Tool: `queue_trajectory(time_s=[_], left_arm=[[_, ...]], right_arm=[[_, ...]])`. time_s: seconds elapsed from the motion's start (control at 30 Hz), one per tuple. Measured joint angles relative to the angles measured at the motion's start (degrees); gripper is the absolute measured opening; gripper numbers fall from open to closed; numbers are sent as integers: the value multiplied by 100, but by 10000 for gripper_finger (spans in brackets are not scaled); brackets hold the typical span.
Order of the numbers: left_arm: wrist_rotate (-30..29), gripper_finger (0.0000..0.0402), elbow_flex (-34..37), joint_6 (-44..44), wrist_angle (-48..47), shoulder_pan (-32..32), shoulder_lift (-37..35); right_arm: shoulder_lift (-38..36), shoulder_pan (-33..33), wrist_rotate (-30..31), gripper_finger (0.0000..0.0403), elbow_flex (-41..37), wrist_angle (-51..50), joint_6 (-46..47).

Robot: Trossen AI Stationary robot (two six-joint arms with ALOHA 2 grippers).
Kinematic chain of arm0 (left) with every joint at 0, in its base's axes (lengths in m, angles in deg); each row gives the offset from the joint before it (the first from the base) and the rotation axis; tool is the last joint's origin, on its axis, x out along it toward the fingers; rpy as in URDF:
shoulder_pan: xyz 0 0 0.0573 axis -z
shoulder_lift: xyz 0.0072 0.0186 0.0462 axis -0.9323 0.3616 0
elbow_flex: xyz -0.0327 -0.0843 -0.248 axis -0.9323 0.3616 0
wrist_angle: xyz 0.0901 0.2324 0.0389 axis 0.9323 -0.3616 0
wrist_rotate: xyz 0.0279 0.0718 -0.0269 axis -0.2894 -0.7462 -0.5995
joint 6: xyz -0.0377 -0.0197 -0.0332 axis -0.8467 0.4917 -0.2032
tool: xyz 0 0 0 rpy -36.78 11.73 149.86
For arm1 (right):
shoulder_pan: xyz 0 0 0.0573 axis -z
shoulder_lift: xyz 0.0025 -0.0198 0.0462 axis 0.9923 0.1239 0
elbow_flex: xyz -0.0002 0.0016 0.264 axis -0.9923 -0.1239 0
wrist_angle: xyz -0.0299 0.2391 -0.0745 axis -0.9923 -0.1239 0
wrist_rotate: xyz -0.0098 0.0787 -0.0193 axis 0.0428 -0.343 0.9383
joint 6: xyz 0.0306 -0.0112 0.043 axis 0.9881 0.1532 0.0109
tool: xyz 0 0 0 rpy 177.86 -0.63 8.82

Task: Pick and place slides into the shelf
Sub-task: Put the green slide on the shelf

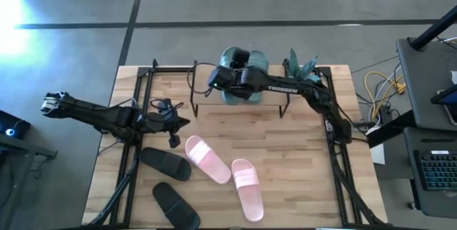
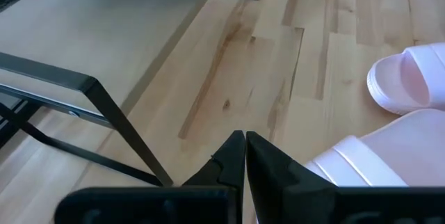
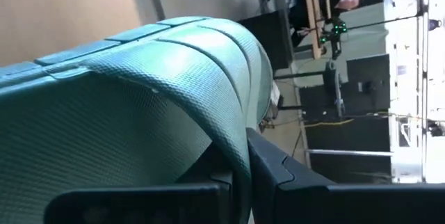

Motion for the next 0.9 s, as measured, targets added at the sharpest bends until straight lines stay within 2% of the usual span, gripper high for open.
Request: queue_trajectory(time_s=[0.13, 0.37, 0.5, 0.73, 0.9], left_arm=[[0, 0, 0, 0, -1, 0, 0], [0, 0, 0, 2, -7, 1, 0], [0, 0, 0, 2, -7, 2, 2], [3, 0, 0, 4, -15, 2, 5], [3, 0, 0, 4, -15, 7, 11]], right_arm=[[61, 7, 5, 13, -12, -353, 316], [73, -41, -229, 18, 51, -407, 613], [73, -38, -620, 53, 85, -563, 871], [-4, -104, -635, 126, 86, -873, 1227], [-234, -242, -643, 154, 86, -1008, 1234]])
